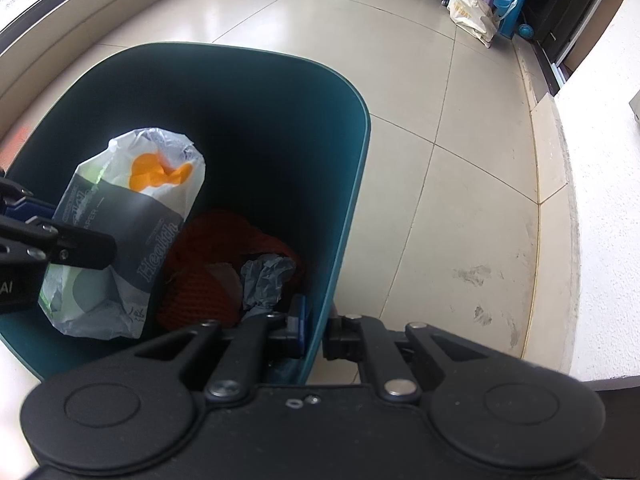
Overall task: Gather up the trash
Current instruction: 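Carry the wipes packet into the teal bin and open the left tool, then return the left tool to the pile and grasp the silver bubble wrap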
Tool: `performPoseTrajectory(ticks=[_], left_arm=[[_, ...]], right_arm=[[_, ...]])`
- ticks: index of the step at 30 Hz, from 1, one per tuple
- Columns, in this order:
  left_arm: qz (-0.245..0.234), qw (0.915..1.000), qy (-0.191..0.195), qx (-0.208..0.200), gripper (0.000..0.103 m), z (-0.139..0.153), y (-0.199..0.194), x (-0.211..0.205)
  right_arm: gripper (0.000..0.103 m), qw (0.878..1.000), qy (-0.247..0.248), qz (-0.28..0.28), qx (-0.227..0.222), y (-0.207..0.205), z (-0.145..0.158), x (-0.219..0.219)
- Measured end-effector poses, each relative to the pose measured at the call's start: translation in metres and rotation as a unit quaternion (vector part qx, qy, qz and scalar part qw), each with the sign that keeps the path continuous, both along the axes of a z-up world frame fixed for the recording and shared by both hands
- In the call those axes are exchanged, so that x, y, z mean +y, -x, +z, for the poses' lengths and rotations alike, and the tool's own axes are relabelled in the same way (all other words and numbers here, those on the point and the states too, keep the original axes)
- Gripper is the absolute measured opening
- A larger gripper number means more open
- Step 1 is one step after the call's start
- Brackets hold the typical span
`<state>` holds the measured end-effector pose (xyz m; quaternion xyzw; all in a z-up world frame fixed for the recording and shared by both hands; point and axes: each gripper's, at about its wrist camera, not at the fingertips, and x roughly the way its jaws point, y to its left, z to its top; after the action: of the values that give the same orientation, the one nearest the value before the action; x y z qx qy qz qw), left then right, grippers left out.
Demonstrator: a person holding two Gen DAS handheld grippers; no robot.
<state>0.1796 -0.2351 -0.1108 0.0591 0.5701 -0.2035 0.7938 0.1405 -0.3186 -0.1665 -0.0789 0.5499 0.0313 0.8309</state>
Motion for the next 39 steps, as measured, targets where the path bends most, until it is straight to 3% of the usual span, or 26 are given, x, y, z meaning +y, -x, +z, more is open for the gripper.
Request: performPoseTrajectory(ticks=[2, 3, 4, 12, 16, 22, 26, 30, 36, 39], left_arm=[[-0.002, 0.9999, 0.013, -0.007, 0.045, 0.005, 0.003, 0.002], [0.0, 0.9997, 0.02, -0.016, 0.062, 0.01, 0.005, 0.005], [0.001, 0.9993, 0.025, -0.027, 0.069, 0.014, 0.008, 0.007], [0.002, 0.9964, 0.064, -0.055, 0.07, 0.052, 0.022, 0.035], [0.021, 0.9924, 0.1, -0.069, 0.079, 0.067, 0.022, 0.066], [0.082, 0.9898, 0.092, -0.071, 0.08, 0.068, 0.013, 0.125], [0.135, 0.9873, 0.069, -0.049, 0.08, 0.043, 0.008, 0.169], [0.179, 0.9834, 0.027, -0.012, 0.08, -0.002, 0.001, 0.207], [0.205, 0.9757, 0.001, 0.077, 0.08, -0.086, -0.011, 0.236], [0.194, 0.9764, -0.022, 0.091, 0.08, -0.117, -0.016, 0.226]], right_arm=[[0.007, 1.0, 0.0, 0.0, 0.0, 0.0, 0.0, 0.0], [0.007, 1.0, 0.0, 0.0, 0.0, 0.0, 0.0, 0.0], [0.007, 1.0, 0.0, -0.001, 0.0, 0.0, 0.0, 0.0], [0.007, 1.0, -0.002, -0.001, 0.002, 0.0, 0.0, 0.0], [0.007, 1.0, -0.002, -0.002, 0.003, -0.001, 0.002, -0.001], [0.007, 1.0, 0.0, -0.001, 0.003, -0.002, 0.002, 0.0], [0.007, 1.0, 0.0, -0.001, 0.004, -0.002, 0.0, 0.0], [0.007, 1.0, 0.001, -0.001, 0.005, -0.003, 0.0, 0.001], [0.007, 1.0, 0.003, 0.002, 0.004, -0.002, -0.001, 0.001], [0.007, 1.0, 0.004, 0.003, 0.005, -0.002, -0.001, 0.002]])
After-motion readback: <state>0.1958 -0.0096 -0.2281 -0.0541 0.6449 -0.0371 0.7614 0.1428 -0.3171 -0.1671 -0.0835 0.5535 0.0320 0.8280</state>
